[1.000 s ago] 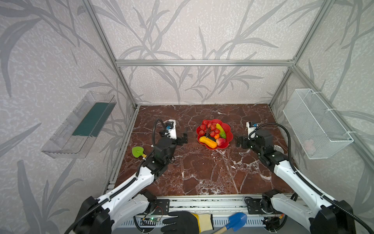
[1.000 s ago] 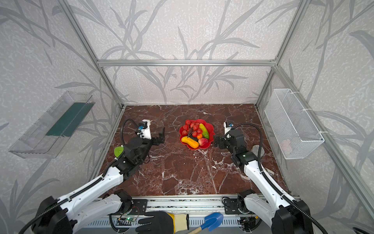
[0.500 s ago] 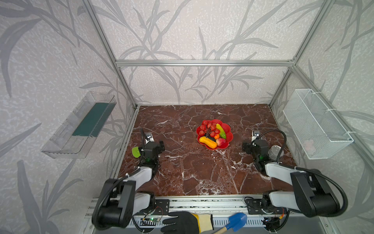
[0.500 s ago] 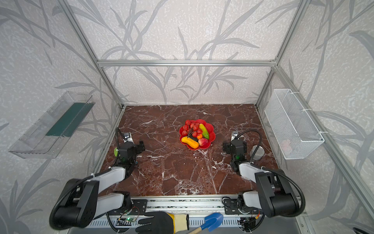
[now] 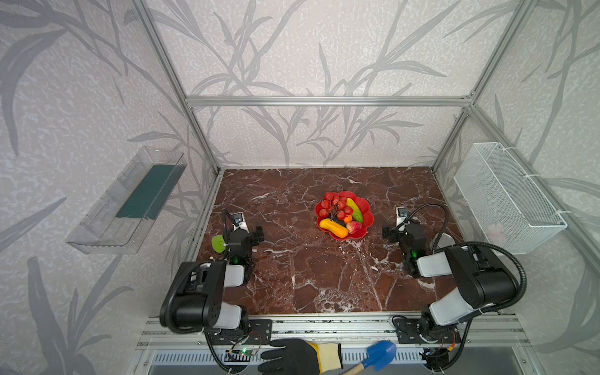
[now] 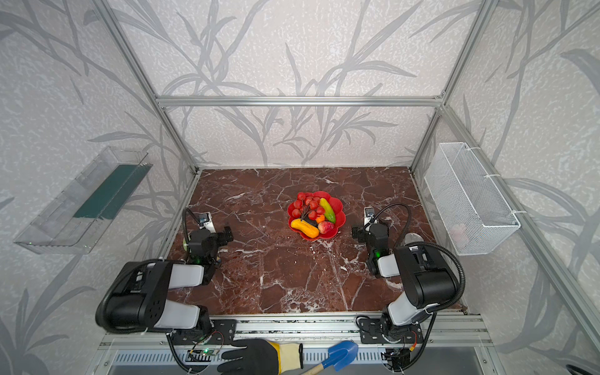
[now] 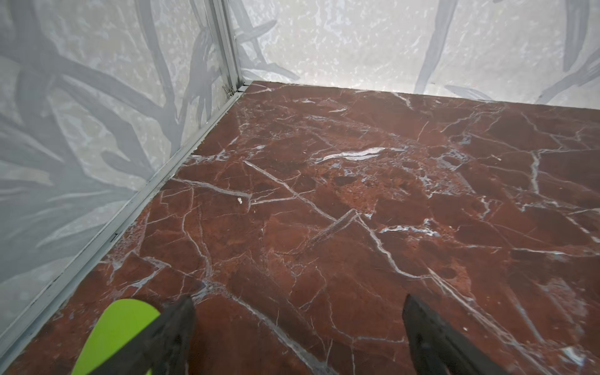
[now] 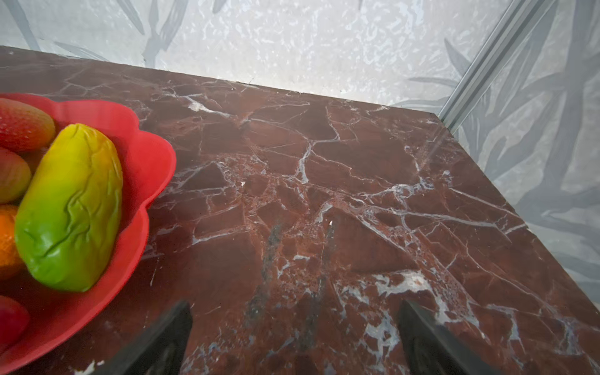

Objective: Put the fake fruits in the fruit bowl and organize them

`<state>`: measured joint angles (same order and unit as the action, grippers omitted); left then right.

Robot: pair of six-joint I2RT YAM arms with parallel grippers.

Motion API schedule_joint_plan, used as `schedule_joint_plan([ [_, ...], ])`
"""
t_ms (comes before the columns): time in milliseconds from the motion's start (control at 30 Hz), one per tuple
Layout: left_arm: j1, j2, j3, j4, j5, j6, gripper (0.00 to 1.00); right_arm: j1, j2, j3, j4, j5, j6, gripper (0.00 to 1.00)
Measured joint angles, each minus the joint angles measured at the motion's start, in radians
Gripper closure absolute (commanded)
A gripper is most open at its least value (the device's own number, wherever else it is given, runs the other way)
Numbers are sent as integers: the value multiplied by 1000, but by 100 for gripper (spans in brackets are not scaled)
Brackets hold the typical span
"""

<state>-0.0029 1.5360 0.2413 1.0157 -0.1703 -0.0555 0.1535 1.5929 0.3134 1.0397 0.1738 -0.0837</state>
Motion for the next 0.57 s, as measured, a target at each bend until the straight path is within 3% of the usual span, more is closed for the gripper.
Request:
schedule_joint_plan([
  [133,5,16,54,-82,-23,-7,1,0,2,0,13,-2,-5,1],
  [300,10,26,77,10,-48,-8,1,0,2,0,15,1,-4,1],
  [567,12,31,101,-29,-53,-8,1,0,2,0,15,5,-4,1],
])
